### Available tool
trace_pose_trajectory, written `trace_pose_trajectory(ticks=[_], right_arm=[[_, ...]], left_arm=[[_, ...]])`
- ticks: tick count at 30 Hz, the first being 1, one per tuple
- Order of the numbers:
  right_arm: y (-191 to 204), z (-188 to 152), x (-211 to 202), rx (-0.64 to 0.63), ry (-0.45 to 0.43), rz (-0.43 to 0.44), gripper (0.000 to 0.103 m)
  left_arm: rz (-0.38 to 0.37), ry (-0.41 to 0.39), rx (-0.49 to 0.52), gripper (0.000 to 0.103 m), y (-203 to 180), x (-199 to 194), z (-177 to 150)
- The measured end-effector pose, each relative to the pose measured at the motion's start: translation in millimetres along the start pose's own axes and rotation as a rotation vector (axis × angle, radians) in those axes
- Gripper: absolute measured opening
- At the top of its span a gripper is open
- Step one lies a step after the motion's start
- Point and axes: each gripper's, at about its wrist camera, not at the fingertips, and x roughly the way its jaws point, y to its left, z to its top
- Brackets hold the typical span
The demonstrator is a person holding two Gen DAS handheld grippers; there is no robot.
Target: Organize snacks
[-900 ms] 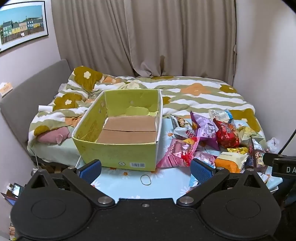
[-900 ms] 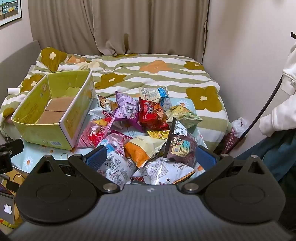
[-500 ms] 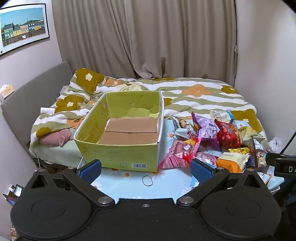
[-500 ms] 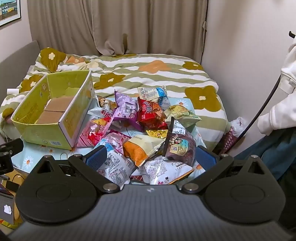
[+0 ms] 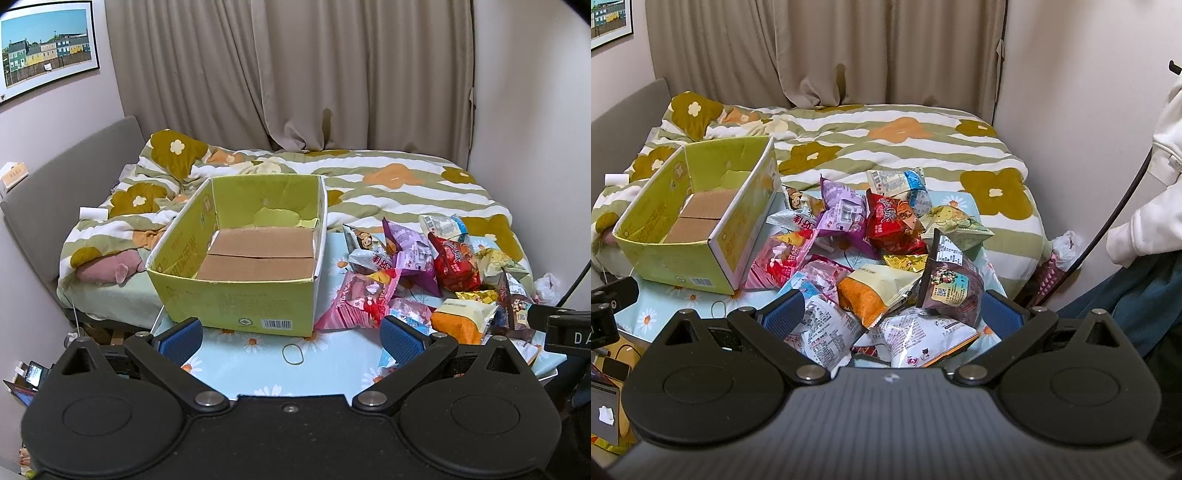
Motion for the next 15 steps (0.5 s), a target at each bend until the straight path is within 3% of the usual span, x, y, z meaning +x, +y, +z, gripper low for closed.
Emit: trace_pose_trajectory(ticks=[15], right_arm=[[10.2,1.6,-0.3,0.001,0.011,0.009,0.103]], left_arm=[[-0.003,0.024,-0.002,0.103,0.3,5.8,1.1]])
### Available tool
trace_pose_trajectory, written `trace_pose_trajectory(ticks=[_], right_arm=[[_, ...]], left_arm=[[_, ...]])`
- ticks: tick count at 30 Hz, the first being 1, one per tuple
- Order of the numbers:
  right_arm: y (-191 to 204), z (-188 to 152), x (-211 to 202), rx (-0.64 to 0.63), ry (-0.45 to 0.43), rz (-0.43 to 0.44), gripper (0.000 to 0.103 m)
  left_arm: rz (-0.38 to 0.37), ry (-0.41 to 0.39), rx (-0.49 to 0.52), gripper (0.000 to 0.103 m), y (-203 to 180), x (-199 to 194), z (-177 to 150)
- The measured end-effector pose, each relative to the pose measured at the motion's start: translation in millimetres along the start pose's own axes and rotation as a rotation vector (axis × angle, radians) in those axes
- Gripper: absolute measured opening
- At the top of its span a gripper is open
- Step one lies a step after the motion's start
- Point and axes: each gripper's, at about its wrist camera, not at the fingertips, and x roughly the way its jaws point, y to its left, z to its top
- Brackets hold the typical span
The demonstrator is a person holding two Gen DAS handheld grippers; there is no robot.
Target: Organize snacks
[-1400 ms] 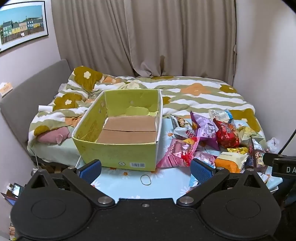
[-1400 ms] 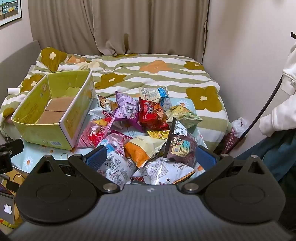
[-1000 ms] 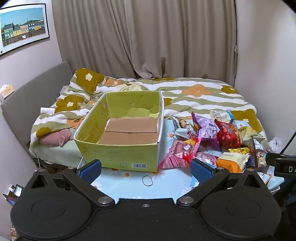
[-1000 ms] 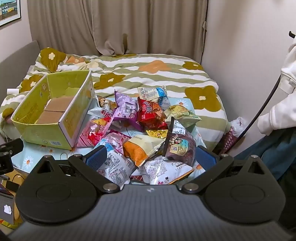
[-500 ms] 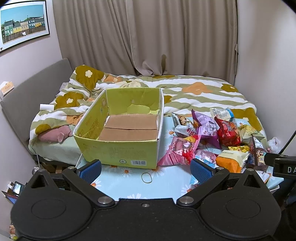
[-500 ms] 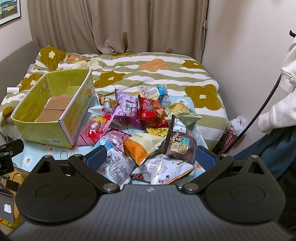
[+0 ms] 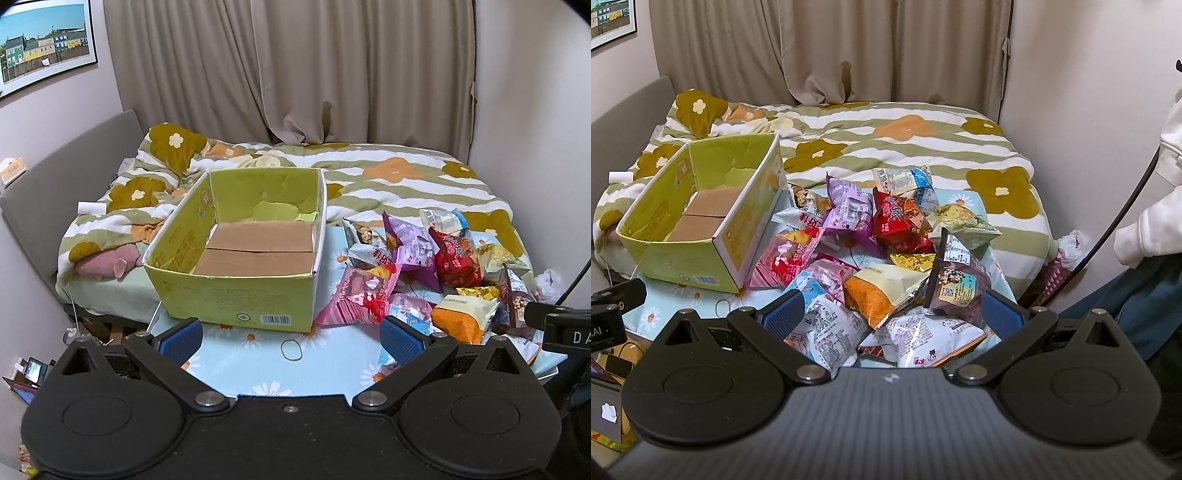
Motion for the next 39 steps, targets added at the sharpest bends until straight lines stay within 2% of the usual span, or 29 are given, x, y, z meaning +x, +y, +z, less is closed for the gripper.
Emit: trace_pose_trajectory(ticks=[16,30,39], right_arm=[[0.6,1.6,3.9,-0.005,0.011,0.008,0.103],[-1.4,3.8,4.0,-0.006,0.009,0.012,0.103],[-0.6,4.7,3.9,-0.007,0.010,0.012,0.103]], left_arm=[[-0.005,0.027,-0.006,0.103,0.9,4.1,1.8],[-0.037,0.030,-0.006,0.103,0.0,2.5,2.7],[-0.030,0.024,0.013,0.103,-3.4,3.3,3.9]])
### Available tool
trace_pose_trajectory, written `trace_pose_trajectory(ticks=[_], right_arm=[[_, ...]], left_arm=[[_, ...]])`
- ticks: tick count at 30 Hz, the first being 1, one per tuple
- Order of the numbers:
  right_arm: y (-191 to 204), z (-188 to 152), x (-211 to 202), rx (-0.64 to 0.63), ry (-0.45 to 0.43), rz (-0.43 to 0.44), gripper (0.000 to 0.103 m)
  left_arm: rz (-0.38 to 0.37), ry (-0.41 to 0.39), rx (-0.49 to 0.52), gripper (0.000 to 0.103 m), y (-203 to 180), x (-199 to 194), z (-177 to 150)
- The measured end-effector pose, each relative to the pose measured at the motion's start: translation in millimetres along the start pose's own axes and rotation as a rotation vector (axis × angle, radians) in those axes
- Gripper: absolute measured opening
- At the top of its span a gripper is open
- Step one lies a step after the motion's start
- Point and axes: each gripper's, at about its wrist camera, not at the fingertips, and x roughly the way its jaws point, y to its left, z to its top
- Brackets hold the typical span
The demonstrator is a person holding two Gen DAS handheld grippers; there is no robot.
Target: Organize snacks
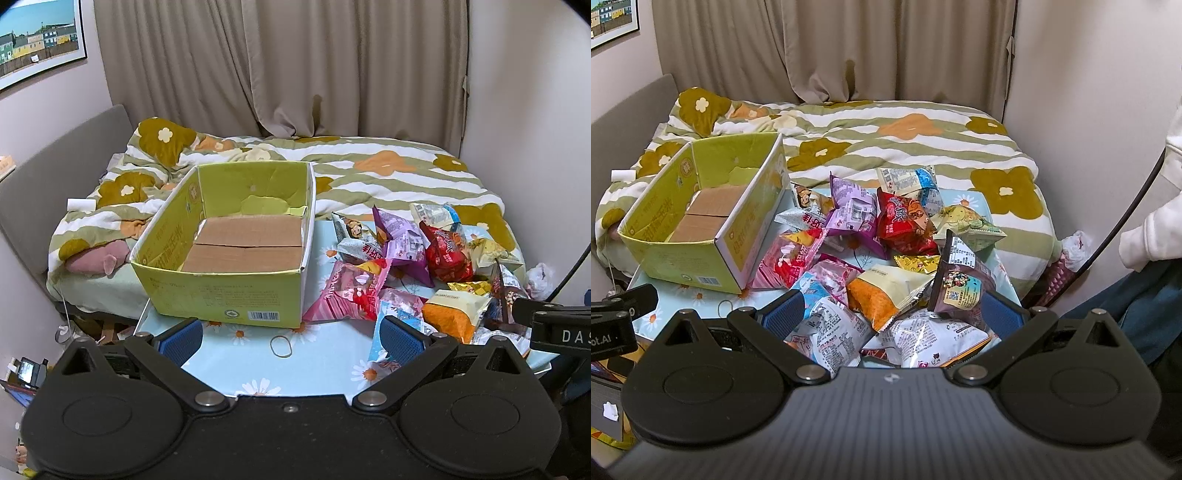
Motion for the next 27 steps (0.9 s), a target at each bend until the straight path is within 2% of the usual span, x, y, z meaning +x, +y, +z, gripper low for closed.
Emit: trace_pose_trajectory(ticks=[11,16,23,27], right_arm=[[0,1,0,0.003,0.004,-0.001,0.103],[-2,1,6,0.035,0.010,-0.009,0.103],[-14,-6,28,0.081,0.030,-0.089,0.103],[-33,-8,49,0.122,0.046,-0.102,0.103]], left_arm=[[-0.010,-0.008,0.020,0.103,-1,1,3],[-0.105,-0.022,0.065,0.103,-5,11,8],[-0.278,0.061,0.104,0.103,-21,54,8],[-0.314,0.105,0.104,0.103,-39,77,7]])
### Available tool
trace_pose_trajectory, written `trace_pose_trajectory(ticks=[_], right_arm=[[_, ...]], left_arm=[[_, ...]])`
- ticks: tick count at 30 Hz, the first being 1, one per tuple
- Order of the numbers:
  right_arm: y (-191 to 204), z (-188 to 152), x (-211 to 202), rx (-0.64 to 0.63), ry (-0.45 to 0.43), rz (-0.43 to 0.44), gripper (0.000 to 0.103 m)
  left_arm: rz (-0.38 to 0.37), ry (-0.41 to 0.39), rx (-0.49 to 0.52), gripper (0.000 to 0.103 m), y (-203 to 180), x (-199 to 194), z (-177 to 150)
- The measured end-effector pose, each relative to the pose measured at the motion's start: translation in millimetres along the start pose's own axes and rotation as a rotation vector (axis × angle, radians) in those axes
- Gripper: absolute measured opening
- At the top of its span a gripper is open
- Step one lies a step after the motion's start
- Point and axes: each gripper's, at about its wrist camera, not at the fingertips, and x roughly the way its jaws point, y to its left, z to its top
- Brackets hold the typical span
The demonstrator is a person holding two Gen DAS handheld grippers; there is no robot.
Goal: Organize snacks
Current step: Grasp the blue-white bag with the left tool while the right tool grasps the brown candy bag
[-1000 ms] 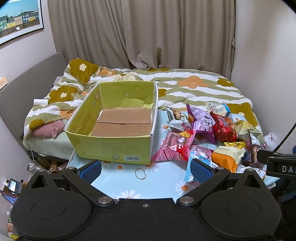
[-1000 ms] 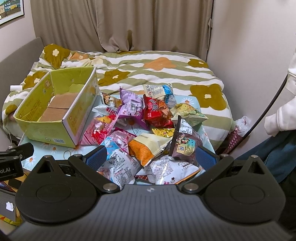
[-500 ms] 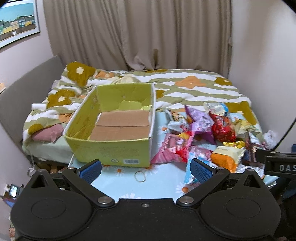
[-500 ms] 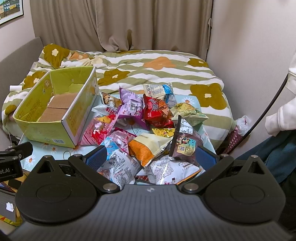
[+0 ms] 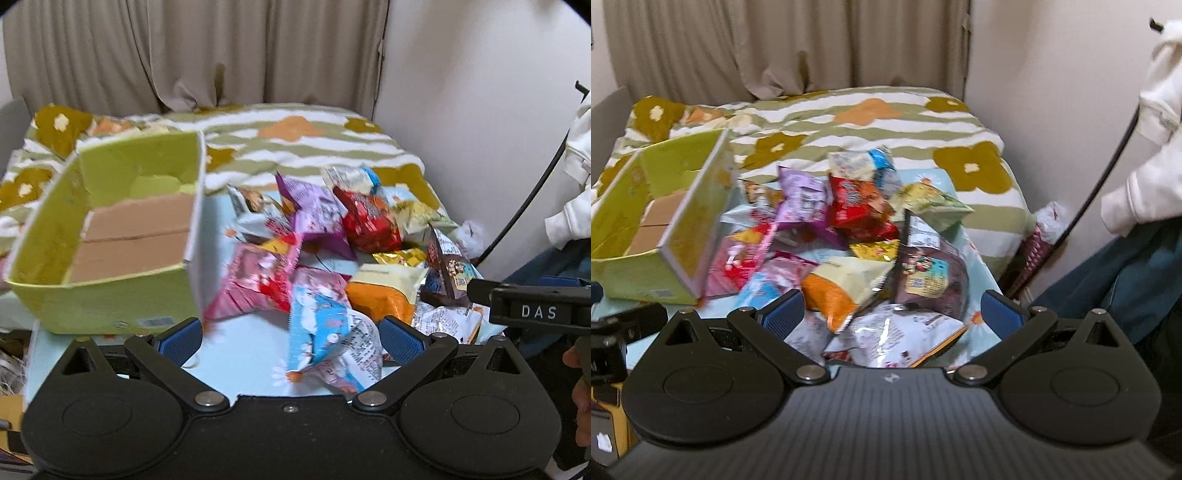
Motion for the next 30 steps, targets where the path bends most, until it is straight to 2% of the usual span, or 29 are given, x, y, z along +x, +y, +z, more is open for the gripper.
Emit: trace_pose_trajectory(ticks=[6,13,22,30], right_arm=[[-18,8,40,0.013,0.042,0.023,0.103],[-28,18,88,0.006,0.086,0.057,0.103],[-43,25,137,0.004,0.156,0.066,0.103],[-65,26,146,0.028,0.203,0.079,0.103]], left_arm=[[-0.065,0.098,-0.135,0.103,-4,43,1],[-0.042,0.187,-0.215,0.103,-16,90,-5],[-0.004,0.233,-0.283,0.103,-24,123,-16],[0.012,0.246,-0.293,0.088,-29,132,-18]])
